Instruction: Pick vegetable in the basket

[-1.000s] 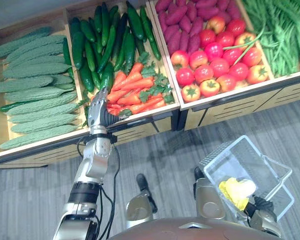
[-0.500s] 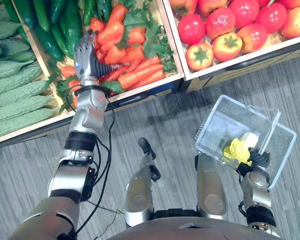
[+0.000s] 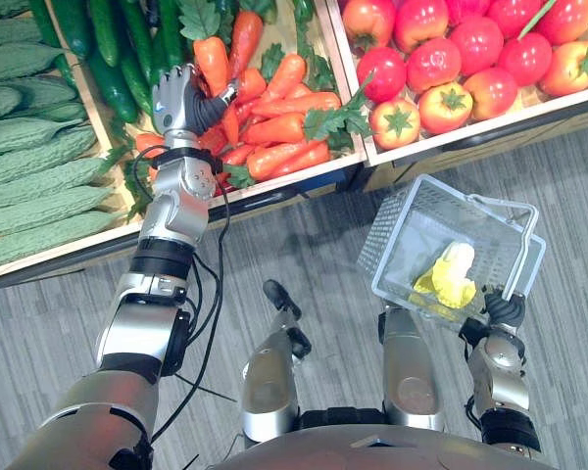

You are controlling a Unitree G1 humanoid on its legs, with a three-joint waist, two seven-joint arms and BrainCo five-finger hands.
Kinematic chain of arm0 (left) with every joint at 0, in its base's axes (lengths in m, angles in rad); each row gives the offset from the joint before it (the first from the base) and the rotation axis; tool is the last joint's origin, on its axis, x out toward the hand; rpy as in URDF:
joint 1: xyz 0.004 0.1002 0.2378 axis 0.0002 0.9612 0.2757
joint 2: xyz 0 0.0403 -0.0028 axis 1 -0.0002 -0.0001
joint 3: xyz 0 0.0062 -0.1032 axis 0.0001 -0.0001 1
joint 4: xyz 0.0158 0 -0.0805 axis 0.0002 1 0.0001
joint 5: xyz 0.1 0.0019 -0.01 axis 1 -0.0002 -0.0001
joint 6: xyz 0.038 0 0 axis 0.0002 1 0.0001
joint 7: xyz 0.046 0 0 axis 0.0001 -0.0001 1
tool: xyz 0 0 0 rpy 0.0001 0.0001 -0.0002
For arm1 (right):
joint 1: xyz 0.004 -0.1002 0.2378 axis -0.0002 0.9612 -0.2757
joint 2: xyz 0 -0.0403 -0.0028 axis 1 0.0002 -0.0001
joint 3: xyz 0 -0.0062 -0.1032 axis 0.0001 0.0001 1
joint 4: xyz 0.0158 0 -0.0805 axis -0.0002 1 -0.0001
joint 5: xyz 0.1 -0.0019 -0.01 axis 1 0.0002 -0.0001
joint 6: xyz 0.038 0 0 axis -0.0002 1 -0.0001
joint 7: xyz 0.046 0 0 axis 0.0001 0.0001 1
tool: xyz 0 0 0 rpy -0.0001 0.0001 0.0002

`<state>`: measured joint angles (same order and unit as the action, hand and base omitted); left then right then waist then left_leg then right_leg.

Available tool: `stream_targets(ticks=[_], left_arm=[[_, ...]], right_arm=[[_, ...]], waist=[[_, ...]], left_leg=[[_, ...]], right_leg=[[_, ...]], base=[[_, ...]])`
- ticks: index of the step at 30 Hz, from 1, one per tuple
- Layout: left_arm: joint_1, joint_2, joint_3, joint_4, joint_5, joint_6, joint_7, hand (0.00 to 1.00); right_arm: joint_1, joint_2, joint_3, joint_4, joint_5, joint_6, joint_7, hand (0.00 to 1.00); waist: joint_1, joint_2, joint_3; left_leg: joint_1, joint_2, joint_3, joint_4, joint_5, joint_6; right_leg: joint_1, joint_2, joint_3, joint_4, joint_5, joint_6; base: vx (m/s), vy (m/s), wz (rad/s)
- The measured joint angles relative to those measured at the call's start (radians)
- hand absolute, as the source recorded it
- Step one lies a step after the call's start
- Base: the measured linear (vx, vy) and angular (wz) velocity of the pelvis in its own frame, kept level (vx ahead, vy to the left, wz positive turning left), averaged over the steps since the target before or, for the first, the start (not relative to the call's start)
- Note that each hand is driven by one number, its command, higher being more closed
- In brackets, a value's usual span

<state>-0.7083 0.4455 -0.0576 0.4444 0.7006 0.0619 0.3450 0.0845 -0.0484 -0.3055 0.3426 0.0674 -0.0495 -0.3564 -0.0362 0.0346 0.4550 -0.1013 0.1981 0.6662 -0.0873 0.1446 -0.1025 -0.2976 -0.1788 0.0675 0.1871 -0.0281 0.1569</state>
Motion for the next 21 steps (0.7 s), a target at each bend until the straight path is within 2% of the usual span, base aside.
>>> stream_targets(ticks=[2, 6, 8, 10, 13, 14, 15, 16, 17, 18, 19, 20, 21], left_arm=[[0.028, 0.028, 0.005, -0.056, 0.003, 0.000, 0.000, 1.00], [0.090, 0.080, 0.047, -0.089, 0.040, 0.003, 0.007, 1.00], [0.134, 0.094, 0.051, -0.174, 0.050, 0.015, 0.012, 1.00], [0.196, 0.088, 0.039, -0.301, 0.110, 0.006, 0.035, 1.00], [0.250, 0.059, 0.008, -0.359, 0.142, -0.012, 0.056, 1.00], [0.292, 0.033, 0.000, -0.390, 0.146, -0.017, 0.058, 1.00], [0.331, 0.010, -0.006, -0.414, 0.146, -0.025, 0.058, 1.00], [0.397, -0.024, -0.020, -0.459, 0.136, -0.040, 0.055, 1.00], [0.454, -0.051, -0.028, -0.494, 0.133, -0.055, 0.054, 1.00], [0.487, -0.071, -0.035, -0.511, 0.132, -0.065, 0.053, 1.00], [0.544, -0.100, -0.039, -0.538, 0.106, -0.095, 0.046, 1.00], [0.615, -0.137, -0.041, -0.561, 0.094, -0.107, 0.040, 1.00], [0.656, -0.172, -0.039, -0.570, 0.081, -0.116, 0.026, 1.00]], right_arm=[[0.005, 0.002, 0.000, 0.016, -0.001, 0.002, 0.006, 1.00], [0.014, 0.002, -0.007, 0.093, -0.003, 0.003, 0.026, 1.00], [0.023, 0.003, -0.014, 0.120, -0.002, 0.004, 0.033, 1.00], [0.053, 0.014, -0.039, 0.125, -0.002, 0.006, 0.040, 1.00], [0.085, 0.029, -0.045, 0.122, -0.001, 0.007, 0.041, 1.00], [0.094, 0.041, -0.043, 0.102, -0.001, 0.015, 0.042, 1.00], [0.092, 0.043, -0.031, 0.084, -0.001, 0.018, 0.042, 1.00], [0.096, 0.044, -0.016, 0.052, -0.002, 0.024, 0.043, 1.00], [0.097, 0.040, -0.002, 0.023, -0.003, 0.032, 0.043, 1.00], [0.097, 0.034, 0.012, 0.009, -0.003, 0.032, 0.043, 1.00], [0.090, 0.032, 0.042, -0.017, -0.003, 0.032, 0.046, 1.00], [0.080, 0.031, 0.089, -0.039, -0.003, 0.033, 0.056, 1.00], [0.086, 0.027, 0.134, -0.078, -0.004, 0.032, 0.067, 1.00]], waist=[[0.001, -0.001, -0.006], [-0.010, 0.001, -0.097], [-0.016, 0.002, -0.129], [-0.032, 0.000, -0.164], [-0.046, -0.006, -0.190], [-0.059, -0.008, -0.193], [-0.055, -0.012, -0.199], [-0.056, -0.010, -0.203], [-0.057, -0.001, -0.208], [-0.054, 0.004, -0.212], [-0.051, -0.002, -0.215], [-0.049, -0.010, -0.223], [-0.045, -0.002, -0.230]], left_leg=[[0.033, -0.007, -0.007, -0.001, 0.000, 0.000], [0.060, -0.013, -0.020, -0.002, -0.001, 0.000], [0.080, -0.014, -0.023, -0.002, -0.006, -0.002], [0.102, -0.019, -0.036, -0.002, -0.017, -0.005], [0.134, -0.024, -0.042, -0.003, -0.021, -0.010], [0.157, -0.025, -0.033, -0.003, -0.034, -0.016], [0.173, -0.027, -0.009, -0.002, -0.052, -0.030], [0.196, -0.029, 0.031, 0.002, -0.068, -0.029], [0.205, -0.025, 0.050, 0.011, -0.085, -0.025], [0.211, -0.018, 0.069, 0.021, -0.095, -0.022], [0.242, -0.011, 0.142, 0.047, -0.098, -0.022], [0.267, 0.015, 0.219, 0.104, -0.128, -0.037], [0.291, 0.040, 0.269, 0.145, -0.146, -0.050]], right_leg=[[0.037, 0.001, -0.007, 0.000, -0.005, 0.001], [0.069, 0.002, -0.013, -0.006, -0.015, 0.003], [0.091, 0.002, -0.012, -0.016, -0.016, 0.003], [0.120, -0.001, -0.012, -0.023, -0.024, 0.005], [0.149, -0.003, -0.001, -0.034, -0.026, 0.005], [0.153, -0.002, 0.007, -0.035, -0.030, 0.005], [0.143, -0.008, -0.003, -0.030, -0.053, -0.003], [0.127, -0.042, -0.095, -0.011, -0.068, -0.070], [0.112, -0.080, -0.218, 0.010, -0.067, -0.168], [0.104, -0.113, -0.312, 0.031, -0.062, -0.237], [0.088, -0.188, -0.501, 0.089, -0.012, -0.327], [0.084, -0.218, -0.636, 0.129, 0.041, -0.305], [0.077, -0.207, -0.674, 0.131, 0.054, -0.275]], base=[[0.09, 0.022, 0.11], [0.08, 0.003, 0.00], [0.06, 0.006, -0.04], [0.02, 0.007, 0.00], [0.01, 0.001, -0.10], [-0.07, 0.023, -0.49], [-0.08, 0.053, -0.84], [-0.06, 0.071, -1.11], [0.00, 0.091, -1.16], [0.04, 0.075, -1.42], [0.12, 0.055, -1.90], [0.13, -0.015, -2.19], [0.18, -0.107, -2.40]])
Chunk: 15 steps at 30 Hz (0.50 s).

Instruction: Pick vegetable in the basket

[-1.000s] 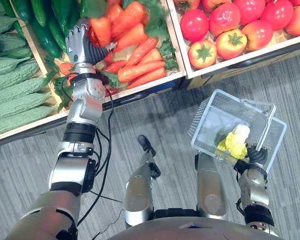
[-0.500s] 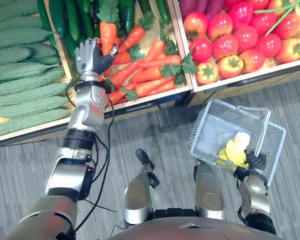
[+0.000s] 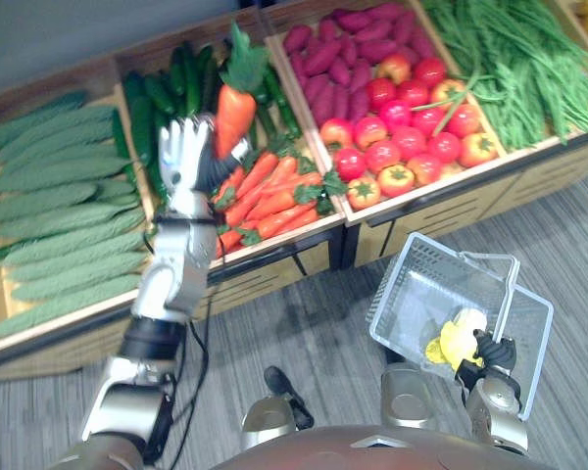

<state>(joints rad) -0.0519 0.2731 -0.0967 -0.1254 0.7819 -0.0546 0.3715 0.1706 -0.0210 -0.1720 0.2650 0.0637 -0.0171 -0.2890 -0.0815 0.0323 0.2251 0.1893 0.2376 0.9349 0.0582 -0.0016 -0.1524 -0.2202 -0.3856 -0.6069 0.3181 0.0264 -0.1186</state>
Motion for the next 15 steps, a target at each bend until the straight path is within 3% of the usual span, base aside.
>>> stream_targets(ticks=[2, 3, 4, 5, 6, 7, 8, 9, 10, 11, 13, 14, 15], left_arm=[[0.059, -0.081, -0.014, -0.007, -0.026, -0.027, -0.028, 1.00], [0.070, -0.128, -0.043, 0.015, -0.027, -0.039, -0.048, 1.00], [0.070, -0.143, -0.058, 0.031, -0.028, -0.044, -0.053, 1.00], [0.071, -0.166, -0.094, 0.058, -0.035, -0.045, -0.065, 1.00], [0.070, -0.182, -0.127, 0.082, -0.049, -0.048, -0.071, 1.00], [0.071, -0.191, -0.140, 0.091, -0.053, -0.050, -0.077, 1.00], [0.067, -0.207, -0.154, 0.117, -0.056, -0.058, -0.084, 1.00], [0.065, -0.213, -0.160, 0.136, -0.056, -0.061, -0.086, 1.00], [0.065, -0.214, -0.163, 0.148, -0.056, -0.061, -0.086, 1.00], [0.071, -0.211, -0.183, 0.173, -0.063, -0.061, -0.084, 1.00], [0.071, -0.208, -0.197, 0.178, -0.064, -0.062, -0.082, 1.00], [0.070, -0.208, -0.216, 0.181, -0.064, -0.063, -0.080, 1.00], [0.069, -0.211, -0.232, 0.182, -0.064, -0.065, -0.080, 1.00]], right_arm=[[0.014, 0.000, 0.078, -0.075, 0.001, -0.001, 0.044, 1.00], [0.024, -0.003, 0.118, -0.113, 0.001, -0.002, 0.070, 1.00], [0.027, -0.004, 0.133, -0.127, 0.002, -0.002, 0.081, 1.00], [0.034, -0.012, 0.169, -0.160, 0.006, -0.002, 0.101, 1.00], [0.040, -0.029, 0.204, -0.190, 0.012, -0.001, 0.115, 1.00], [0.045, -0.030, 0.228, -0.208, 0.012, -0.001, 0.125, 1.00], [0.046, -0.052, 0.260, -0.240, 0.024, -0.002, 0.136, 1.00], [0.029, -0.070, 0.306, -0.254, 0.030, -0.002, 0.143, 1.00], [0.020, -0.074, 0.327, -0.254, 0.032, -0.002, 0.151, 1.00], [0.000, -0.074, 0.400, -0.255, 0.048, -0.003, 0.172, 1.00], [-0.018, -0.075, 0.452, -0.256, 0.061, -0.003, 0.179, 1.00], [-0.026, -0.080, 0.488, -0.269, 0.072, -0.003, 0.199, 1.00], [-0.025, -0.091, 0.512, -0.289, 0.073, -0.004, 0.210, 1.00]], waist=[[0.003, 0.011, -0.007], [0.000, 0.029, -0.011], [-0.007, 0.030, -0.011], [-0.010, 0.032, -0.012], [-0.010, 0.038, -0.015], [-0.011, 0.041, -0.015], [-0.007, 0.047, -0.016], [0.003, 0.045, -0.014], [0.015, 0.044, -0.013], [0.046, 0.044, -0.013], [0.067, 0.038, -0.012], [0.081, 0.040, -0.016], [0.090, 0.060, -0.025]], left_leg=[[0.040, 0.057, 0.091, 0.085, -0.046, -0.019], [0.053, 0.121, 0.113, 0.175, -0.071, -0.022], [0.053, 0.152, 0.107, 0.233, -0.070, -0.014], [0.038, 0.227, 0.063, 0.375, -0.054, 0.050], [0.007, 0.287, -0.024, 0.505, 0.002, 0.141], [-0.020, 0.304, -0.103, 0.570, 0.035, 0.192], [-0.103, 0.244, -0.320, 0.644, -0.076, 0.130], [-0.180, 0.119, -0.506, 0.660, -0.187, 0.103], [-0.206, 0.060, -0.579, 0.651, -0.232, 0.114], [-0.265, -0.084, -0.741, 0.570, -0.323, 0.139], [-0.303, -0.162, -0.845, 0.486, -0.339, 0.133], [-0.330, -0.205, -0.936, 0.366, -0.305, 0.108], [-0.348, -0.197, -0.960, 0.289, -0.209, 0.106]], right_leg=[[-0.017, 0.065, 0.034, -0.017, -0.008, 0.094], [-0.029, 0.119, 0.075, -0.023, -0.032, 0.104], [-0.034, 0.139, 0.096, -0.026, -0.045, 0.099], [-0.034, 0.186, 0.141, -0.039, -0.055, 0.088], [-0.025, 0.236, 0.190, -0.065, -0.057, 0.080], [-0.014, 0.263, 0.218, -0.085, -0.053, 0.068], [-0.010, 0.293, 0.278, -0.107, -0.044, 0.050], [-0.010, 0.321, 0.353, -0.129, -0.037, 0.036], [-0.004, 0.337, 0.390, -0.138, -0.029, 0.022], [0.035, 0.377, 0.479, -0.175, -0.020, 0.008], [0.046, 0.385, 0.532, -0.180, -0.018, 0.012], [0.053, 0.401, 0.586, -0.196, -0.005, 0.037], [0.062, 0.428, 0.620, -0.226, 0.014, 0.060]], base=[[0.15, -0.201, -1.92], [0.17, -0.298, -1.26], [0.16, -0.296, -1.43], [0.22, -0.288, -1.43], [0.18, -0.187, -1.50], [0.19, -0.154, -1.56], [0.19, -0.037, -1.70], [0.18, 0.001, -1.80], [0.27, 0.043, -2.31], [0.19, 0.050, -1.86], [0.13, 0.055, -1.62], [0.11, 0.089, -1.60], [0.17, 0.134, -1.77]])
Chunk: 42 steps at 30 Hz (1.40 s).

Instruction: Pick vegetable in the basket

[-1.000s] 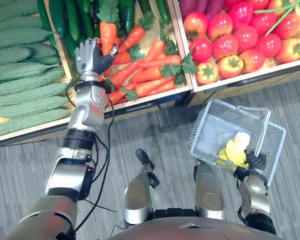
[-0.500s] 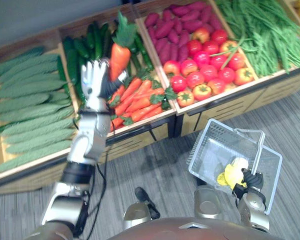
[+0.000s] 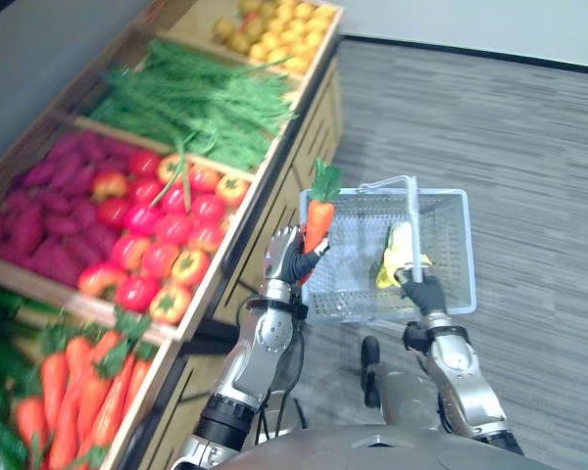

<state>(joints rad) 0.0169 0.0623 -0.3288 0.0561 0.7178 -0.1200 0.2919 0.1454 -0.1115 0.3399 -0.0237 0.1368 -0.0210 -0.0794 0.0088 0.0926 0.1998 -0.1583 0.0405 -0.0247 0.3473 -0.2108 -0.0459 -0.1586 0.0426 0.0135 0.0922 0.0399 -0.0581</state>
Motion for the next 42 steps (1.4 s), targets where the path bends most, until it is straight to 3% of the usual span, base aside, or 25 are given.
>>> stream_targets(ticks=[1, 2, 4, 7, 10, 12, 13, 14, 16, 20, 25, 29, 33, 34, 39, 42], left_arm=[[-0.003, -0.001, -0.016, 0.017, 0.000, -0.001, 0.000, 1.00], [-0.011, 0.001, -0.020, 0.024, 0.000, -0.001, 0.000, 1.00], [-0.096, 0.004, -0.046, 0.094, -0.001, 0.001, -0.001, 1.00], [-0.173, 0.021, -0.064, 0.157, -0.012, 0.019, 0.000, 1.00], [-0.218, 0.029, -0.080, 0.213, -0.030, 0.024, -0.002, 1.00], [-0.233, 0.028, -0.091, 0.247, -0.031, 0.024, -0.002, 1.00], [-0.240, 0.029, -0.091, 0.260, -0.031, 0.025, -0.002, 0.00], [-0.240, 0.030, -0.092, 0.272, -0.031, 0.027, -0.002, 0.00], [-0.240, 0.033, -0.102, 0.334, -0.031, 0.034, -0.003, 0.00], [-0.271, 0.026, -0.096, 0.432, -0.029, 0.082, -0.003, 0.00], [-0.301, 0.012, -0.089, 0.393, -0.043, 0.092, -0.004, 0.00], [-0.250, 0.039, -0.140, 0.190, -0.149, 0.026, -0.028, 0.00], [-0.182, 0.096, -0.198, 0.054, -0.242, -0.021, -0.090, 0.00], [-0.144, 0.117, -0.201, -0.018, -0.316, -0.032, -0.110, 0.00], [-0.097, 0.116, -0.192, -0.099, -0.498, -0.084, -0.140, 0.00], [-0.061, 0.097, -0.127, -0.037, -0.572, -0.089, -0.140, 0.00]], right_arm=[[0.001, -0.007, 0.033, -0.018, 0.003, -0.002, 0.010, 1.00], [0.002, -0.008, 0.044, -0.041, 0.011, -0.003, 0.018, 1.00], [-0.002, -0.007, 0.060, -0.102, 0.057, -0.015, 0.035, 1.00], [-0.033, -0.004, 0.097, -0.118, 0.103, -0.018, 0.040, 1.00], [-0.038, -0.003, 0.115, -0.119, 0.125, -0.019, 0.058, 1.00], [-0.038, -0.003, 0.122, -0.121, 0.133, -0.019, 0.073, 1.00], [-0.038, -0.006, 0.129, -0.121, 0.140, -0.019, 0.076, 1.00], [-0.038, -0.010, 0.134, -0.121, 0.151, -0.019, 0.077, 1.00], [-0.036, -0.010, 0.156, -0.120, 0.162, -0.019, 0.078, 1.00], [-0.019, -0.015, 0.171, -0.120, 0.166, -0.018, 0.098, 1.00], [0.087, -0.006, -0.034, -0.112, 0.120, -0.018, 0.072, 1.00], [0.094, 0.047, -0.249, 0.032, -0.001, -0.013, 0.005, 1.00], [0.082, 0.062, -0.471, 0.245, -0.045, 0.020, -0.079, 1.00], [0.083, 0.062, -0.566, 0.329, -0.064, 0.036, -0.111, 1.00], [0.091, 0.060, -0.738, 0.514, -0.083, 0.062, -0.171, 1.00], [0.089, 0.061, -0.794, 0.611, -0.083, 0.074, -0.195, 1.00]], waist=[[0.003, 0.003, -0.014], [-0.007, -0.004, -0.022], [-0.023, -0.047, -0.018], [-0.026, -0.071, -0.018], [-0.049, -0.074, -0.017], [-0.049, -0.077, -0.018], [-0.046, -0.088, -0.017], [-0.043, -0.091, -0.018], [-0.041, -0.100, -0.024], [-0.046, -0.105, -0.025], [-0.060, -0.104, -0.025], [-0.064, -0.101, -0.027], [-0.047, -0.085, -0.036], [-0.049, -0.077, -0.041], [-0.049, -0.071, -0.052], [-0.056, -0.066, -0.069]], left_leg=[[0.009, 0.015, 0.049, -0.012, 0.007, 0.023], [0.011, 0.011, 0.063, -0.031, 0.009, 0.027], [0.058, -0.008, 0.128, -0.119, 0.038, 0.045], [0.097, -0.011, 0.201, -0.157, 0.042, 0.044], [0.122, -0.013, 0.235, -0.180, 0.044, 0.048], [0.124, -0.010, 0.250, -0.218, 0.056, 0.073], [0.122, -0.008, 0.266, -0.244, 0.065, 0.079], [0.117, -0.006, 0.269, -0.245, 0.067, 0.076], [0.113, 0.003, 0.289, -0.240, 0.062, 0.066], [0.110, 0.051, 0.350, -0.221, 0.039, 0.022], [0.149, 0.058, 0.370, -0.226, 0.039, 0.017], [0.148, 0.034, 0.358, -0.232, 0.042, 0.022], [0.151, 0.018, 0.338, -0.242, 0.050, 0.034], [0.152, 0.010, 0.322, -0.246, 0.053, 0.040], [0.177, -0.005, 0.288, -0.269, 0.068, 0.045], [0.180, -0.009, 0.281, -0.285, 0.078, 0.046]], right_leg=[[0.028, 0.010, 0.044, -0.061, 0.030, 0.038], [0.034, 0.000, 0.059, -0.098, 0.047, 0.044], [0.014, -0.020, 0.109, -0.109, 0.078, 0.055], [-0.008, -0.016, 0.142, -0.083, 0.078, 0.061], [-0.012, -0.014, 0.133, -0.069, 0.082, 0.068], [-0.026, -0.016, 0.130, -0.075, 0.077, 0.086], [-0.065, -0.037, 0.071, 0.016, -0.007, 0.036], [-0.078, -0.052, 0.038, 0.051, -0.035, 0.042], [-0.071, -0.098, -0.018, 0.044, -0.052, 0.088], [-0.024, -0.048, 0.027, -0.101, 0.036, 0.077], [0.010, -0.037, 0.041, -0.120, 0.048, 0.081], [0.041, -0.061, 0.041, -0.189, 0.084, 0.093], [0.047, -0.077, 0.026, -0.189, 0.085, 0.096], [0.052, -0.084, 0.013, -0.191, 0.086, 0.097], [0.080, -0.099, -0.015, -0.194, 0.082, 0.103], [0.083, -0.105, -0.033, -0.195, 0.079, 0.109]], base=[[0.19, 0.136, -1.11], [0.22, 0.162, -0.86], [0.17, 0.145, -0.60], [0.14, 0.101, -0.70], [0.07, 0.057, -0.35], [0.02, 0.045, -0.17], [0.04, 0.038, -0.14], [0.06, 0.020, -0.15], [0.07, -0.027, -0.28], [0.08, -0.120, -0.59], [0.01, -0.054, -0.17], [-0.06, 0.032, 0.06], [-0.06, 0.025, 0.16], [-0.05, 0.014, 0.19], [-0.05, 0.013, 0.20], [-0.04, -0.001, 0.15]])
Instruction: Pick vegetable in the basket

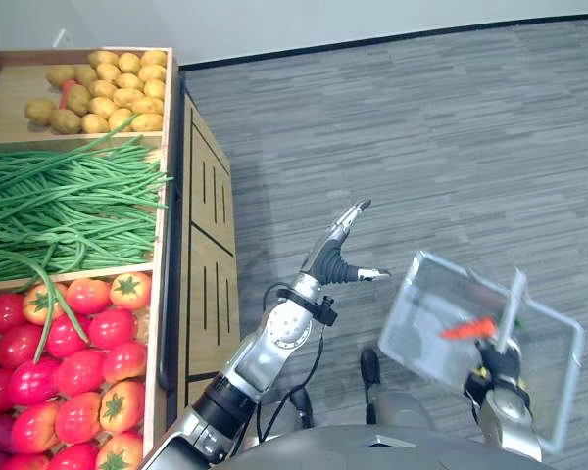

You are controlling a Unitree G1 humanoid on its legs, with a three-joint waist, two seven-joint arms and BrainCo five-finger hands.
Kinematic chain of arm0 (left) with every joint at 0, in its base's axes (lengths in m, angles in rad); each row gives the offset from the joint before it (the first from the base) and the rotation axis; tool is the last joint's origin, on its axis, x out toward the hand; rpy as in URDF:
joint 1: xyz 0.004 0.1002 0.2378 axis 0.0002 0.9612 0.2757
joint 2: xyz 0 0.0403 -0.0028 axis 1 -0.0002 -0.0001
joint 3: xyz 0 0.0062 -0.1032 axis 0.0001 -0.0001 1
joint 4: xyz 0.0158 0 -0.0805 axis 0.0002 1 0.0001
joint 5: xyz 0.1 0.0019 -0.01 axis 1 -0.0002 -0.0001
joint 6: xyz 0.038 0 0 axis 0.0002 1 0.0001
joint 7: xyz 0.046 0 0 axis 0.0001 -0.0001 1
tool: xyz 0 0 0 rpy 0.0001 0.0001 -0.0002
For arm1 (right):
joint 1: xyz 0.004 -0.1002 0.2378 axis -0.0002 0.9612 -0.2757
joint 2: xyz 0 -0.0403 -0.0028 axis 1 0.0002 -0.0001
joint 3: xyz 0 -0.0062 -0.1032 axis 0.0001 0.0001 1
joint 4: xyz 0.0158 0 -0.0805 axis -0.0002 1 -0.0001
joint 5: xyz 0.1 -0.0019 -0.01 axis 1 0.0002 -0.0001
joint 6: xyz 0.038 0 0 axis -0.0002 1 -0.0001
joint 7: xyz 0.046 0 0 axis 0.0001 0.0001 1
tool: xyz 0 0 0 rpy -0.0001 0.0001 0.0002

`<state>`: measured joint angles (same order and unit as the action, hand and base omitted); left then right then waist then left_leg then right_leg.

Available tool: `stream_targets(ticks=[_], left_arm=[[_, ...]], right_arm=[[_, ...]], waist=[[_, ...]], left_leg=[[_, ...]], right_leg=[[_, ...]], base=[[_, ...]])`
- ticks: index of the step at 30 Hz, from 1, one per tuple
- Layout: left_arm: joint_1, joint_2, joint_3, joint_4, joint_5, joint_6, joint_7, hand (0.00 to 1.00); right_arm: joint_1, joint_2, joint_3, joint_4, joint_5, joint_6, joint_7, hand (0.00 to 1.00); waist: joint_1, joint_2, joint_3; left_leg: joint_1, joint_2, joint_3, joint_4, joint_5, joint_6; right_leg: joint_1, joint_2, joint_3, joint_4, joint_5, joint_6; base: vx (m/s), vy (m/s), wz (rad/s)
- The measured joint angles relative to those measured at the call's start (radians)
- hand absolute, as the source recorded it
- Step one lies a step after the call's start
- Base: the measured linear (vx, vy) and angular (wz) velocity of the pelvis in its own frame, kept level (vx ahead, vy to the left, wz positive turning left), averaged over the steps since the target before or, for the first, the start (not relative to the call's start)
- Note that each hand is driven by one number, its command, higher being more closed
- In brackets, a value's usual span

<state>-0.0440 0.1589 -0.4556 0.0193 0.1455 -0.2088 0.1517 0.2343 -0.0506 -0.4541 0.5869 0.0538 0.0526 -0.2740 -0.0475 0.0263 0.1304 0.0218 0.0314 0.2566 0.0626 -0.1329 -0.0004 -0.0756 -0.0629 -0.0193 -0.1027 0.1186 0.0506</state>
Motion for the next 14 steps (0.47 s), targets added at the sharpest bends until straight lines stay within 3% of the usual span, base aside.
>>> stream_targets(ticks=[2, 5, 7, 10, 14], left_arm=[[0.008, -0.025, 0.080, 0.143, -0.023, 0.004, -0.001, 0.00], [0.009, -0.045, 0.231, 0.463, -0.113, 0.066, -0.013, 0.00], [0.010, -0.040, 0.319, 0.684, -0.100, 0.103, -0.020, 0.00], [0.016, -0.035, 0.429, 0.956, 0.013, 0.165, -0.007, 0.00], [0.070, -0.028, 0.535, 1.052, 0.196, 0.209, 0.013, 0.00]], right_arm=[[-0.009, 0.000, -0.035, 0.044, 0.001, 0.004, -0.009, 1.00], [-0.032, -0.005, -0.074, 0.114, 0.001, 0.008, -0.011, 1.00], [-0.063, -0.011, -0.089, 0.162, 0.001, 0.008, -0.005, 1.00], [-0.099, -0.011, -0.097, 0.215, -0.026, 0.009, 0.000, 1.00], [-0.130, -0.010, -0.098, 0.240, -0.062, 0.013, 0.006, 1.00]], waist=[[-0.001, 0.001, -0.001], [-0.004, -0.001, -0.001], [-0.003, -0.004, -0.001], [-0.005, -0.005, -0.001], [0.001, -0.006, -0.002]], left_leg=[[0.015, -0.002, -0.008, -0.012, 0.007, -0.002], [0.041, 0.000, -0.021, -0.026, 0.013, -0.010], [0.046, 0.002, -0.020, -0.027, 0.013, -0.010], [0.070, 0.007, -0.017, -0.028, 0.012, -0.013], [0.087, 0.010, -0.013, -0.030, 0.003, -0.023]], right_leg=[[0.011, -0.001, -0.010, 0.000, -0.003, 0.004], [0.031, 0.000, -0.028, 0.000, -0.015, 0.010], [0.035, 0.001, -0.032, 0.000, -0.018, 0.007], [0.057, 0.004, -0.035, -0.001, -0.024, 0.009], [0.072, 0.007, -0.034, -0.001, -0.032, 0.006]], base=[[-0.03, -0.012, 0.12], [-0.03, -0.020, 0.12], [-0.02, -0.012, 0.02], [0.00, 0.000, 0.00], [0.01, 0.001, -0.01]])
